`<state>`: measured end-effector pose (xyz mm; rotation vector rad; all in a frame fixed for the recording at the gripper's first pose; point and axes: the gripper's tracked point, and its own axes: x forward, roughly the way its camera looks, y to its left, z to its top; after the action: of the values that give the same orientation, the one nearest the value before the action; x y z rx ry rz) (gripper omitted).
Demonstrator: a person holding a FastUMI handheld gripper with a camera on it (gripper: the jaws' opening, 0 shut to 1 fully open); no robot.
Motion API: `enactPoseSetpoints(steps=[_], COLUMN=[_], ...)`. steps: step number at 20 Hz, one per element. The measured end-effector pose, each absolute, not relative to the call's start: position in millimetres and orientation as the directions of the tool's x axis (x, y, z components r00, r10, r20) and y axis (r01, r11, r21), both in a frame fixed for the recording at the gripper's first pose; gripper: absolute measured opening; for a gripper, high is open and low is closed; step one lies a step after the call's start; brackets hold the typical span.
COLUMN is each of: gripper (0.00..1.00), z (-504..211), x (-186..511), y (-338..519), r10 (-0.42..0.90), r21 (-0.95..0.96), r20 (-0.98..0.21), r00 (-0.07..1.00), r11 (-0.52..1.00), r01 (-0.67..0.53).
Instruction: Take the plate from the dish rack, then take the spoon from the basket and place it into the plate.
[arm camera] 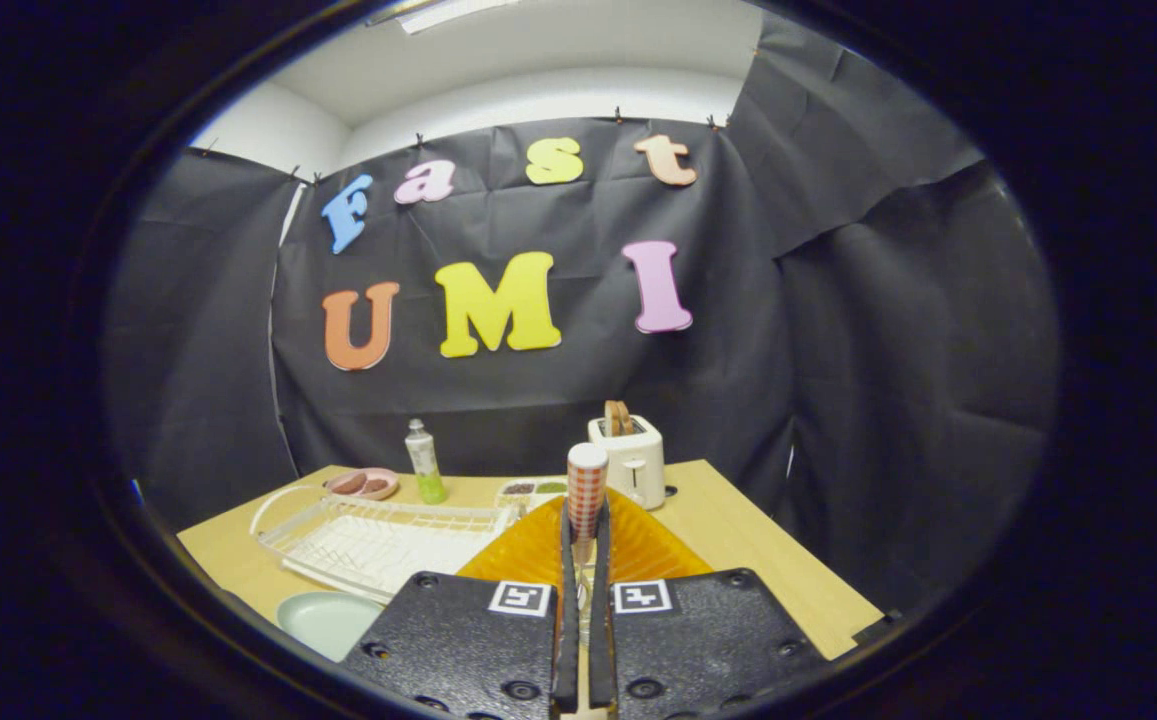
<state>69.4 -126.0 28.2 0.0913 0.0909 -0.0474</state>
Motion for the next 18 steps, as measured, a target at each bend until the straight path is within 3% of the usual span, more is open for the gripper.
enactPoseSetpoints(steps=[12,18], gripper=[0.09,0.09], z=[-66.9,-108.5], x=[23.5,30.2], y=[70.7,120.6], r10=[0.149,0.224], r21=[0.118,0.182], r20=[-0.251,-0.346], r00=[0.956,0.911], r11=[0.985,0.969], r01=[-0.123,-0.169])
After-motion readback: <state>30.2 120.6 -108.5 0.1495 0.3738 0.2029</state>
